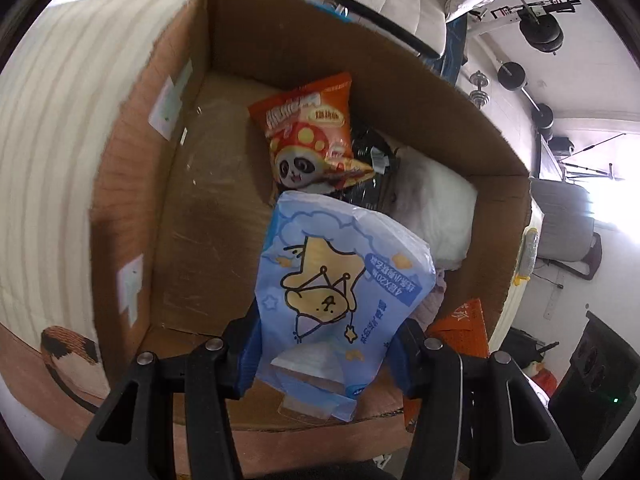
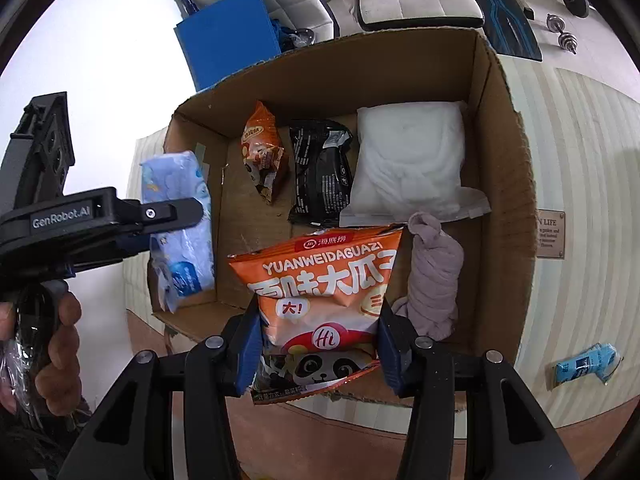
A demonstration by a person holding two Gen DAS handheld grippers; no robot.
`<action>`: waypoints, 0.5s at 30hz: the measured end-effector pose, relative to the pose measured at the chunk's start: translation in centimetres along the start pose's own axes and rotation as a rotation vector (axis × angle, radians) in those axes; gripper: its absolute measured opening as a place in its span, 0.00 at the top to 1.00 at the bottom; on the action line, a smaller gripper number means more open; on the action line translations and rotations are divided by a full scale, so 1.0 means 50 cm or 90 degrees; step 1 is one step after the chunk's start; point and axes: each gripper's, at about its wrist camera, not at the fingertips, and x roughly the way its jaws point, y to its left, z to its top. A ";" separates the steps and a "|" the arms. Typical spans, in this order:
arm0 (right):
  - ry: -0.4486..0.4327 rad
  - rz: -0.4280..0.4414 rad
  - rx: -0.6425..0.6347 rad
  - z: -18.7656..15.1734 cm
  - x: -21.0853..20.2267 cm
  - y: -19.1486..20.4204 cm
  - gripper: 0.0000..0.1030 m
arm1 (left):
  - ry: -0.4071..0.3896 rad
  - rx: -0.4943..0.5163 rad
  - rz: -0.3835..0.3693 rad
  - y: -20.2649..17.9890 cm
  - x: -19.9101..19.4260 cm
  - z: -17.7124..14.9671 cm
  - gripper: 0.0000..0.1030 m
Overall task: Organize soft objects
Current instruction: 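Lower both items into the box and open both tools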
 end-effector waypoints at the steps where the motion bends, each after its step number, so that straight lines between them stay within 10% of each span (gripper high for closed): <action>1: 0.005 -0.007 -0.004 0.004 0.011 0.004 0.50 | 0.009 0.001 0.000 -0.002 0.015 -0.001 0.51; 12: 0.081 -0.074 -0.012 0.029 0.105 -0.015 0.48 | 0.101 0.045 -0.007 -0.037 0.116 0.000 0.44; 15: 0.079 -0.082 -0.012 0.028 0.101 -0.022 0.32 | 0.110 0.053 -0.010 -0.044 0.119 -0.006 0.41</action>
